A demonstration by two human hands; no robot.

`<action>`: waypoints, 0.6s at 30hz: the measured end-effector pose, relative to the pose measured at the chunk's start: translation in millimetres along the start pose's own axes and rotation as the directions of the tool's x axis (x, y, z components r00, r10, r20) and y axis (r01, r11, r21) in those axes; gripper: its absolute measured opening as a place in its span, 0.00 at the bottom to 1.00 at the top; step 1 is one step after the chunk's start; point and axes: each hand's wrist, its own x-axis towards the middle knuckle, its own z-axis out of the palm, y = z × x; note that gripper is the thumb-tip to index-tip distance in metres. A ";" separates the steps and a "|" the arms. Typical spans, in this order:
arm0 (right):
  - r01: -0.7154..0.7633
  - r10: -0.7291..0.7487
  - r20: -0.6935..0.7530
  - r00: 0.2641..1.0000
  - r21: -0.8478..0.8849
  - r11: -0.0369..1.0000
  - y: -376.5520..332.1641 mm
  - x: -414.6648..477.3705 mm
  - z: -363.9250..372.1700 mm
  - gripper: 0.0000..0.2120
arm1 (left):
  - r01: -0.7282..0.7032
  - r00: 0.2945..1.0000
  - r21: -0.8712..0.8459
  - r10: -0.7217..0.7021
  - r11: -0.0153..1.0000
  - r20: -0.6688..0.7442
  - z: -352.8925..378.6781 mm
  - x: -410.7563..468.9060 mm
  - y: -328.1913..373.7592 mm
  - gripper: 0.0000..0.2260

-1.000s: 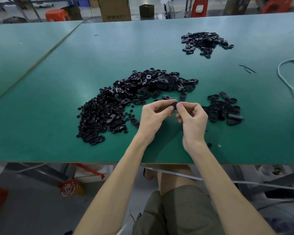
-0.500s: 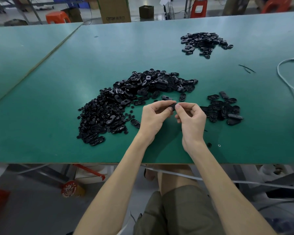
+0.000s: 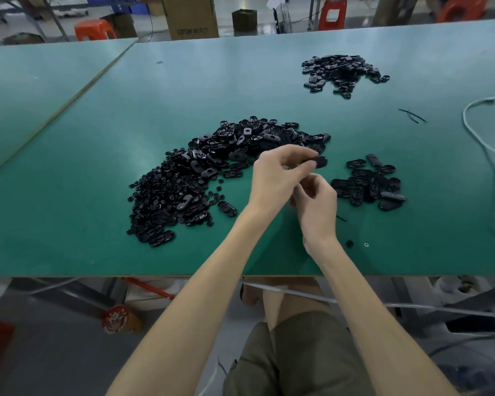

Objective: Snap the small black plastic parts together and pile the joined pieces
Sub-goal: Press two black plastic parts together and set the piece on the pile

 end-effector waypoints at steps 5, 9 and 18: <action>0.128 -0.140 -0.002 0.990 -0.392 0.911 -0.8 -2.1 -5.5 0.11 | -0.086 0.976 0.145 0.054 0.986 0.211 36.1 12.0 24.8 0.10; 0.017 -0.016 -0.087 0.996 0.017 1.000 -3.5 -4.1 -10.8 0.14 | -0.085 0.943 0.222 0.006 0.971 0.332 48.0 13.8 23.4 0.13; 0.023 -0.020 0.038 0.999 -0.066 0.998 -0.4 -2.0 -1.0 0.06 | 0.055 0.998 0.240 -0.045 0.969 -0.045 -1.5 14.9 -7.1 0.16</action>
